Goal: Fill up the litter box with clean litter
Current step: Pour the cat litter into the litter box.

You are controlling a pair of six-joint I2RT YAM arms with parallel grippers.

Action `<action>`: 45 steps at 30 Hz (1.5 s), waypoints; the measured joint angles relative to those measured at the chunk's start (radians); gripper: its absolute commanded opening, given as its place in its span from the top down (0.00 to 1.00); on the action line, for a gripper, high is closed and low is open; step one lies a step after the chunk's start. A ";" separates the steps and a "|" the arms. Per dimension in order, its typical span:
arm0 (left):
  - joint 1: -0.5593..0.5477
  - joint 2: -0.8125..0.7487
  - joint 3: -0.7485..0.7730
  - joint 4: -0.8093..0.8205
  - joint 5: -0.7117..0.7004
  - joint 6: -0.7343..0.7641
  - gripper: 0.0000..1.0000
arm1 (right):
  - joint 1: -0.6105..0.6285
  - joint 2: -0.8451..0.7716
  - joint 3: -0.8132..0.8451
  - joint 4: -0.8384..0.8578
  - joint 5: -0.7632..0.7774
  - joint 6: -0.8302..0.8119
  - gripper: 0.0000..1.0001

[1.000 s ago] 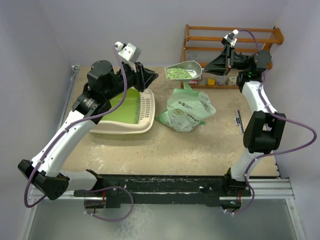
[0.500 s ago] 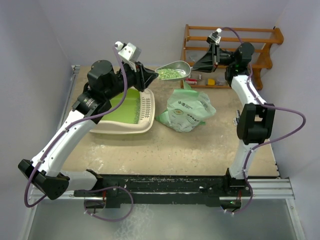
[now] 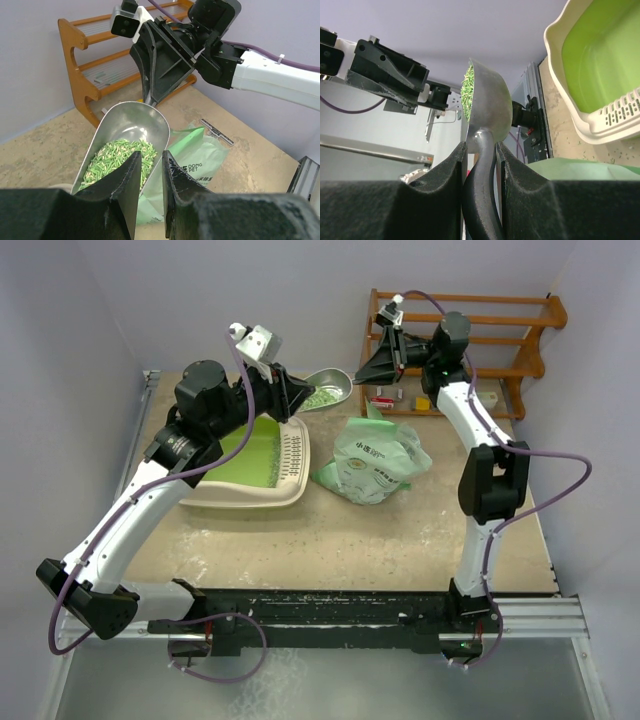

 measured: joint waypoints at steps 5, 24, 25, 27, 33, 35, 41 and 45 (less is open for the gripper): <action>0.000 0.000 0.000 0.000 -0.002 0.007 0.80 | 0.037 0.013 0.058 -0.149 0.008 -0.121 1.00; 0.000 0.000 0.000 -0.016 -0.017 0.008 0.80 | 0.114 0.114 0.222 -0.476 0.061 -0.406 1.00; 0.000 0.000 0.000 -0.016 -0.020 0.008 0.80 | 0.116 0.117 0.238 -0.516 0.066 -0.437 1.00; 0.000 0.000 0.000 -0.017 -0.024 0.008 0.80 | 0.118 0.121 0.272 -0.591 0.085 -0.502 1.00; 0.000 0.000 0.000 -0.020 -0.027 0.008 0.80 | 0.121 0.125 0.366 -0.869 0.168 -0.726 1.00; 0.000 0.000 0.000 -0.023 -0.027 0.008 0.80 | 0.125 0.129 0.397 -0.963 0.209 -0.805 1.00; 0.000 -0.008 -0.002 -0.038 -0.034 0.008 0.80 | 0.161 0.148 0.486 -1.228 0.352 -1.042 1.00; 0.000 -0.029 -0.006 -0.048 -0.043 0.011 0.80 | 0.212 0.170 0.533 -1.355 0.459 -1.173 1.00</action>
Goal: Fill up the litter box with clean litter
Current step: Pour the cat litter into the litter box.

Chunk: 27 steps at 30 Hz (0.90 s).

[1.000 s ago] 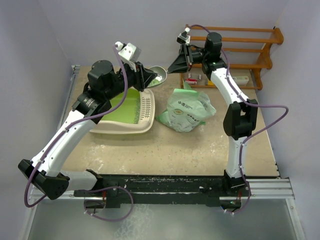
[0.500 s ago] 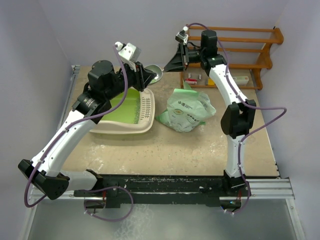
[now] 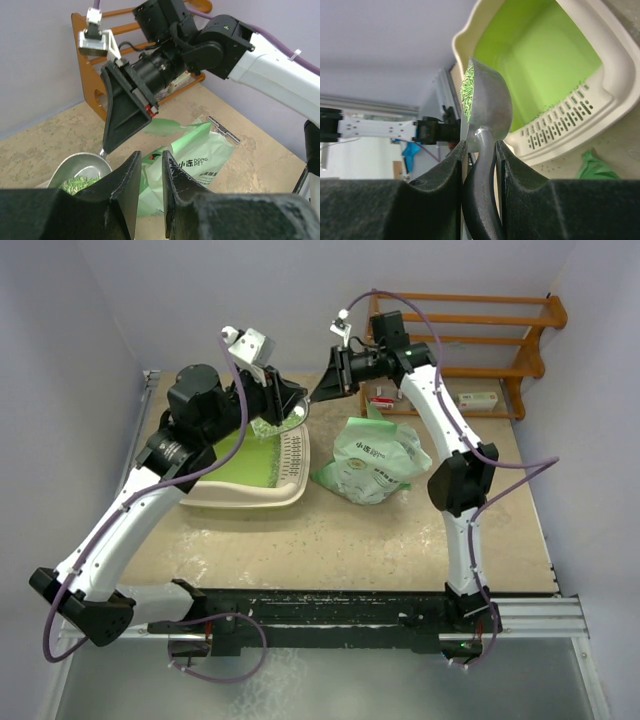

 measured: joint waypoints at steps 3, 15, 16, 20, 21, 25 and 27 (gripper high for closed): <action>0.000 -0.024 -0.011 -0.002 -0.009 0.000 0.80 | 0.028 0.020 0.027 -0.063 0.071 -0.068 1.00; 0.000 -0.130 -0.103 -0.052 -0.049 -0.001 0.80 | 0.097 0.092 0.128 -0.179 0.280 -0.213 1.00; 0.000 -0.138 -0.112 -0.055 -0.055 -0.001 0.80 | 0.104 0.092 0.136 -0.180 0.290 -0.220 1.00; 0.000 -0.174 -0.144 -0.074 -0.075 -0.002 0.80 | 0.143 0.092 0.174 -0.178 0.341 -0.257 1.00; 0.000 -0.182 -0.149 -0.078 -0.081 -0.003 0.80 | 0.151 0.092 0.179 -0.176 0.348 -0.264 1.00; 0.000 -0.214 -0.164 -0.084 -0.102 -0.004 0.80 | 0.176 0.104 0.213 -0.168 0.387 -0.282 1.00; 0.000 -0.226 -0.167 -0.087 -0.111 -0.004 0.80 | 0.183 0.121 0.240 -0.155 0.400 -0.287 1.00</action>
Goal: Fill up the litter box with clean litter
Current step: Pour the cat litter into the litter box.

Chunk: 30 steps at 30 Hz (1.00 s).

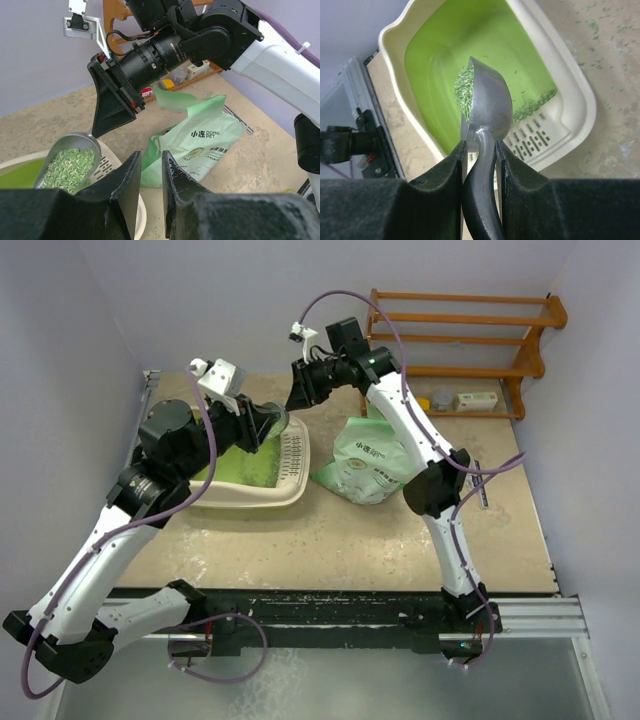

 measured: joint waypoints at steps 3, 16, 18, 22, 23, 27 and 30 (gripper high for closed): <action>0.000 -0.017 -0.013 0.000 -0.010 0.000 0.80 | 0.001 0.018 0.013 0.031 0.026 -0.004 1.00; 0.000 -0.070 -0.087 0.004 -0.056 -0.008 0.80 | 0.030 0.045 0.013 0.178 0.126 -0.056 1.00; 0.000 -0.075 -0.095 0.007 -0.061 -0.008 0.80 | 0.048 0.045 0.013 0.187 0.137 -0.069 1.00; 0.000 -0.085 -0.104 0.010 -0.071 -0.008 0.80 | 0.097 0.043 -0.013 0.224 0.154 -0.105 1.00; 0.000 -0.088 -0.106 0.010 -0.072 -0.008 0.80 | 0.105 0.041 -0.026 0.233 0.164 -0.116 1.00; 0.000 -0.098 -0.115 0.010 -0.079 -0.009 0.80 | 0.145 0.038 -0.067 0.251 0.211 -0.171 1.00; 0.000 -0.111 -0.127 0.011 -0.083 -0.008 0.80 | 0.164 0.037 -0.066 0.262 0.233 -0.204 1.00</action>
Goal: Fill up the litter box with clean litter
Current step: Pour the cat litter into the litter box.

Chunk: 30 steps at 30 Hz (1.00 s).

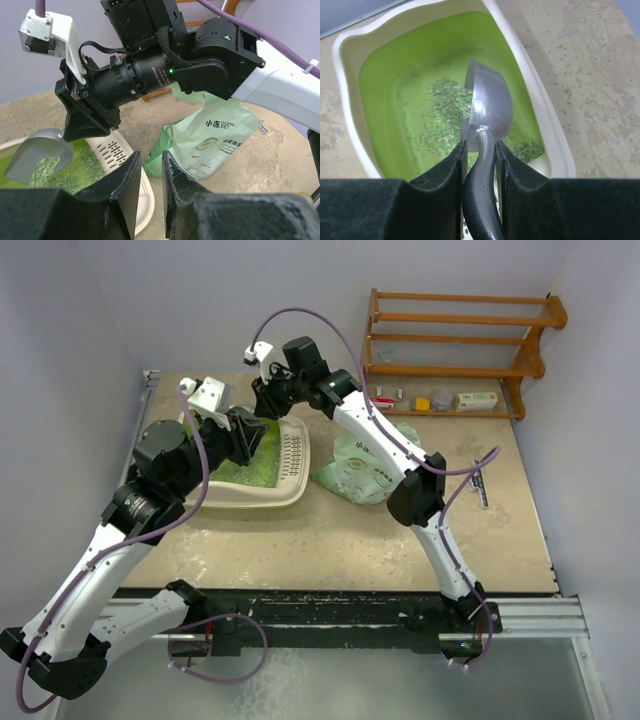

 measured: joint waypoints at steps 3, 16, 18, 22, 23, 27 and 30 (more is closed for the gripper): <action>0.000 -0.005 -0.002 0.000 -0.003 0.000 0.80 | 0.010 0.000 0.000 0.018 0.025 -0.023 1.00; 0.001 -0.013 -0.033 0.014 -0.005 0.000 0.77 | 0.021 -0.012 -0.032 0.051 0.148 -0.117 1.00; 0.001 -0.013 -0.036 0.016 -0.005 0.000 0.76 | 0.023 -0.023 -0.046 0.037 0.151 -0.118 1.00; 0.001 -0.013 -0.038 0.017 -0.003 0.001 0.73 | 0.024 -0.055 -0.056 0.002 0.149 -0.111 1.00; 0.001 -0.013 -0.038 0.018 -0.002 0.001 0.73 | 0.024 -0.066 -0.057 -0.006 0.149 -0.107 1.00; 0.001 -0.001 -0.038 0.030 0.011 0.006 0.73 | 0.023 -0.136 -0.061 -0.063 0.149 -0.089 1.00; 0.001 0.018 -0.038 0.038 0.031 0.011 0.72 | 0.023 -0.217 -0.062 -0.108 0.172 -0.088 1.00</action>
